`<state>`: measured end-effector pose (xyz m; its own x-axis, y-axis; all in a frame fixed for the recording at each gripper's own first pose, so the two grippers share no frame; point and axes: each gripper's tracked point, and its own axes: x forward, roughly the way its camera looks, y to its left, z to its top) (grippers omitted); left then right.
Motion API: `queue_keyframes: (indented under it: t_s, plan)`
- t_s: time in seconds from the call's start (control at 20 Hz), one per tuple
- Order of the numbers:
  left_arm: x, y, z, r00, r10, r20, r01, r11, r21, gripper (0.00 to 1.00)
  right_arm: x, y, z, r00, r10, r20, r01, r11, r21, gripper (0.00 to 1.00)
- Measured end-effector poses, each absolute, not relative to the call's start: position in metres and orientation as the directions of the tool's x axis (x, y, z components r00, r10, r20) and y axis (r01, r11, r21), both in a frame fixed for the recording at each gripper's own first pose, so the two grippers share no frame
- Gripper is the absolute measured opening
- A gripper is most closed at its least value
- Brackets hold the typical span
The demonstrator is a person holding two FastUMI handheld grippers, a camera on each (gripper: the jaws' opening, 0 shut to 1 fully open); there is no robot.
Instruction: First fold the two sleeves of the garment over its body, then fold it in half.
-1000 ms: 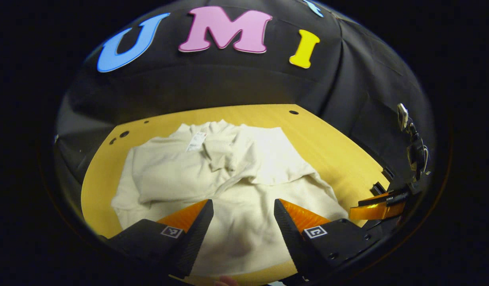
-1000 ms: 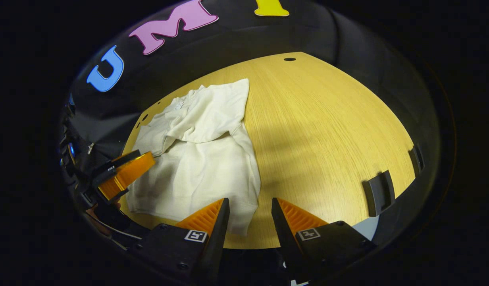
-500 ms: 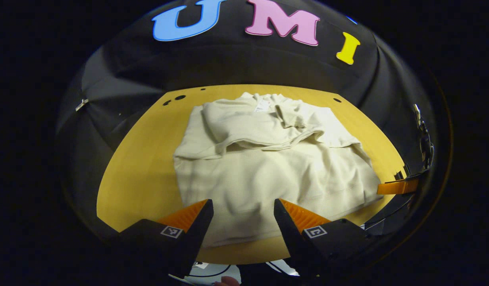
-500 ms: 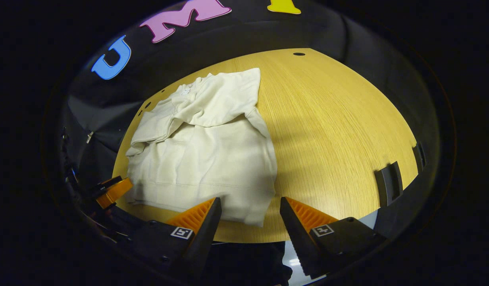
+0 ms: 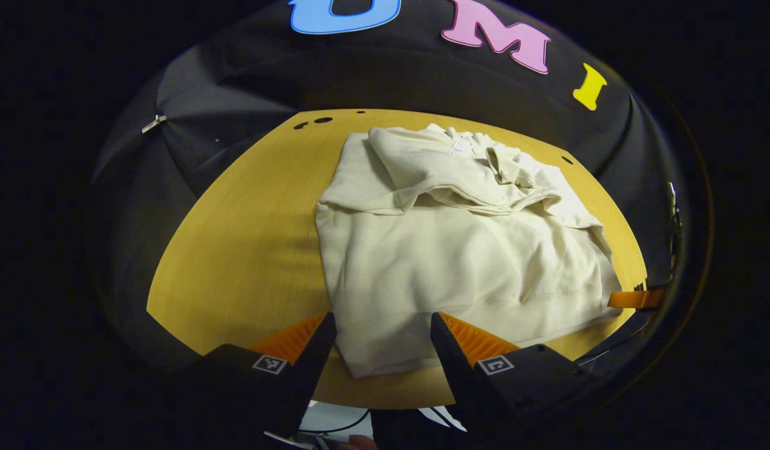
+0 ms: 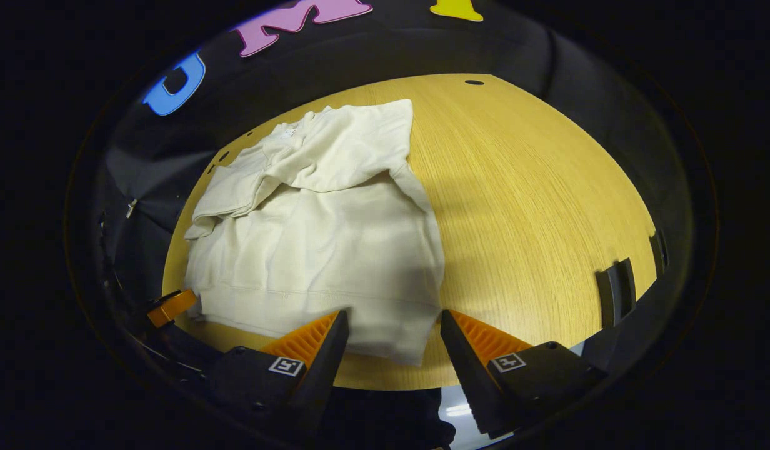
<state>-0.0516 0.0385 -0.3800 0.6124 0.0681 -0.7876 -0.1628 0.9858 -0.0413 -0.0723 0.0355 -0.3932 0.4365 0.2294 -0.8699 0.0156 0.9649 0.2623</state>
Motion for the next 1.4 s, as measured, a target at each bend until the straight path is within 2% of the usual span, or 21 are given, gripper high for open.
queue_keyframes:
  t_s: [0.35, 0.4, 0.55, 0.65, 0.7, 0.75, 0.8, 0.85, 0.9, 0.95, 1.0, 1.1, 1.4]
  plan:
    - [-0.060, 0.043, -0.398, 0.547, 0.075, -0.834, -0.216, 0.975, -0.054, 0.92, -0.072, 0.032, -0.400, 0.425, 0.216, -0.879, 0.026, 0.968, 0.250, 0.92]
    - [-0.058, 0.043, -0.395, 0.552, 0.079, -0.830, -0.196, 0.980, -0.037, 0.96, -0.071, 0.033, -0.399, 0.426, 0.212, -0.880, 0.017, 0.970, 0.242, 0.90]
    - [-0.051, 0.035, -0.401, 0.549, 0.067, -0.833, -0.106, 0.994, 0.010, 0.99, -0.073, 0.035, -0.405, 0.411, 0.165, -0.897, -0.061, 0.986, 0.154, 0.90]
    - [-0.045, 0.027, -0.403, 0.536, 0.064, -0.841, -0.118, 0.993, 0.001, 0.96, -0.073, 0.042, -0.409, 0.426, 0.148, -0.892, -0.145, 0.985, 0.094, 0.89]
    - [-0.044, 0.025, -0.402, 0.526, 0.053, -0.849, -0.107, 0.994, -0.005, 0.84, -0.074, 0.048, -0.408, 0.428, 0.161, -0.889, -0.161, 0.982, 0.101, 0.91]
    - [-0.044, 0.020, -0.401, 0.518, 0.029, -0.855, -0.080, 0.997, -0.015, 0.74, -0.071, 0.055, -0.403, 0.431, 0.182, -0.884, -0.163, 0.979, 0.122, 0.82]
    - [-0.043, 0.015, -0.401, 0.515, 0.012, -0.857, -0.061, 0.998, -0.023, 0.56, -0.072, 0.060, -0.404, 0.426, 0.198, -0.883, -0.165, 0.976, 0.139, 0.72]
    - [-0.042, 0.013, -0.400, 0.520, -0.014, -0.854, -0.039, 0.998, -0.040, 0.38, -0.076, 0.063, -0.406, 0.421, 0.214, -0.881, -0.159, 0.974, 0.161, 0.47]
    - [-0.042, 0.013, -0.400, 0.522, -0.030, -0.853, -0.031, 0.998, -0.054, 0.27, -0.079, 0.064, -0.407, 0.413, 0.217, -0.884, -0.135, 0.975, 0.177, 0.26]
    - [-0.045, 0.012, -0.399, 0.517, -0.058, -0.854, -0.033, 0.996, -0.088, 0.21, -0.084, 0.066, -0.407, 0.392, 0.235, -0.889, -0.126, 0.972, 0.201, 0.18]
    - [-0.049, 0.013, -0.397, 0.505, -0.084, -0.859, -0.035, 0.992, -0.118, 0.13, -0.088, 0.068, -0.407, 0.365, 0.265, -0.893, -0.138, 0.963, 0.230, 0.18]
    - [-0.054, 0.020, -0.396, 0.483, -0.109, -0.869, -0.015, 0.991, -0.133, 0.10, -0.094, 0.067, -0.404, 0.319, 0.293, -0.901, -0.146, 0.955, 0.258, 0.08]
    - [-0.044, 0.025, -0.371, 0.462, -0.162, -0.872, -0.006, 0.983, -0.186, 0.08, -0.085, 0.066, -0.372, 0.316, 0.380, -0.869, -0.153, 0.925, 0.349, 0.07]
